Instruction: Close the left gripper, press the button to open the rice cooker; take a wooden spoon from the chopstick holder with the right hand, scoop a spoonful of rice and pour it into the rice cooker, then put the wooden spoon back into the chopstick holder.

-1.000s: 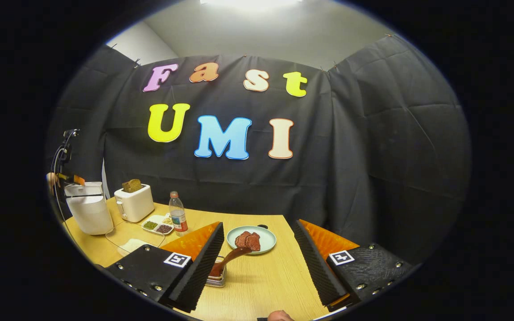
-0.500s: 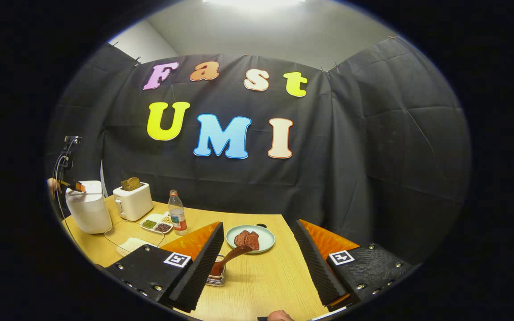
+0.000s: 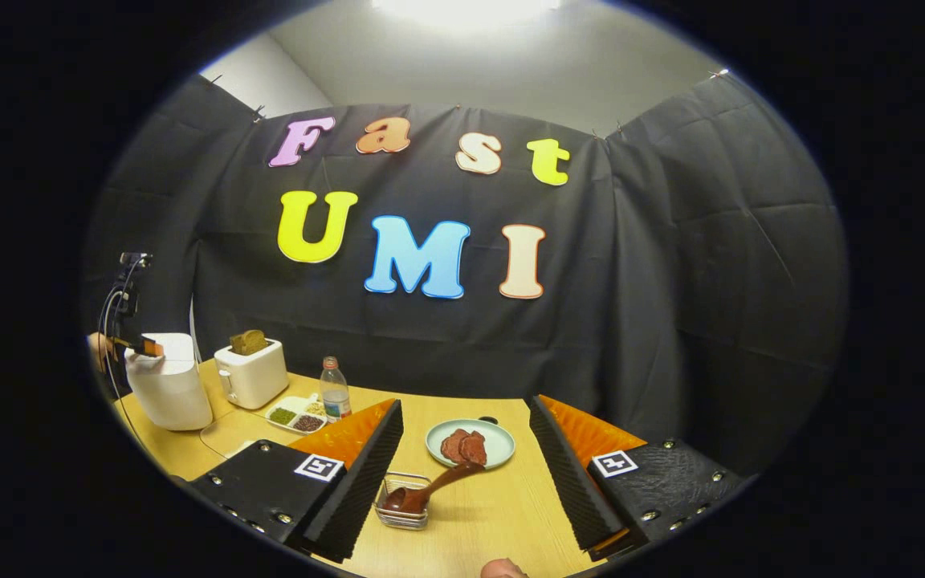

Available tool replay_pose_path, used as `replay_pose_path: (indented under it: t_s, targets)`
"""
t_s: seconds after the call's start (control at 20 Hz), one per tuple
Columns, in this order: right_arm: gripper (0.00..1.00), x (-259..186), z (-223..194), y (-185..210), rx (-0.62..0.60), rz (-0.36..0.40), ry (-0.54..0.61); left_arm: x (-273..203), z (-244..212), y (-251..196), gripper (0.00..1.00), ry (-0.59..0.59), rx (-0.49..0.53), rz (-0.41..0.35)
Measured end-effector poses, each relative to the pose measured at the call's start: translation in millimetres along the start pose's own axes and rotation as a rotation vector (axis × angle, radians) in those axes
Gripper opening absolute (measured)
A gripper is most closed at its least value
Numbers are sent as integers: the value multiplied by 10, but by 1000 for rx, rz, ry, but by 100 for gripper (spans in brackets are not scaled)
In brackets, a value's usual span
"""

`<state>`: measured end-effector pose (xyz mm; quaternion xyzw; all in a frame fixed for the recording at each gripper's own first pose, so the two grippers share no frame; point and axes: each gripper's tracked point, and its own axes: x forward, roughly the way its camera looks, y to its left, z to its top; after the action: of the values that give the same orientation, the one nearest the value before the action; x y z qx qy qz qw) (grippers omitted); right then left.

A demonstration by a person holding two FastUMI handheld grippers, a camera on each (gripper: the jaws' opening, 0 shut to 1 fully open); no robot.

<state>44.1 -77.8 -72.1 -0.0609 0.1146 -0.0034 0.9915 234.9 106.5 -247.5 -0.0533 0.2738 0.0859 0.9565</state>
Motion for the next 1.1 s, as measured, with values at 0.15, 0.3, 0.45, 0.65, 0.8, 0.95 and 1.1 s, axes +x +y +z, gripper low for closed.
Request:
replay_pose_path:
  t_s: [0.15, 0.3, 0.45, 0.65, 0.8, 0.95, 1.1]
  targets:
    - [96, -3, 132, 175, 1, 35, -34, -183, 222, 42, 98, -70, 13, -1]
    - [96, -28, 277, 329, 12, 62, -63, -627, 646, -26, 96, -200, 69, -27]
    - [96, -34, 408, 474, 45, 85, -89, -1192, 948, -187, 97, -315, 78, -77]
    - [96, -57, 567, 606, 46, 98, -128, -1998, 1255, -363, 97, -470, 88, -133]
    - [96, -67, 636, 700, 57, 102, -164, -2511, 1309, -506, 96, -564, 106, -158]
    - [96, -78, 569, 762, 60, 92, -165, -2863, 1262, -636, 95, -637, 159, -179]
    - [96, -99, 539, 776, 70, 74, -167, -3095, 1117, -836, 98, -647, 167, -232]
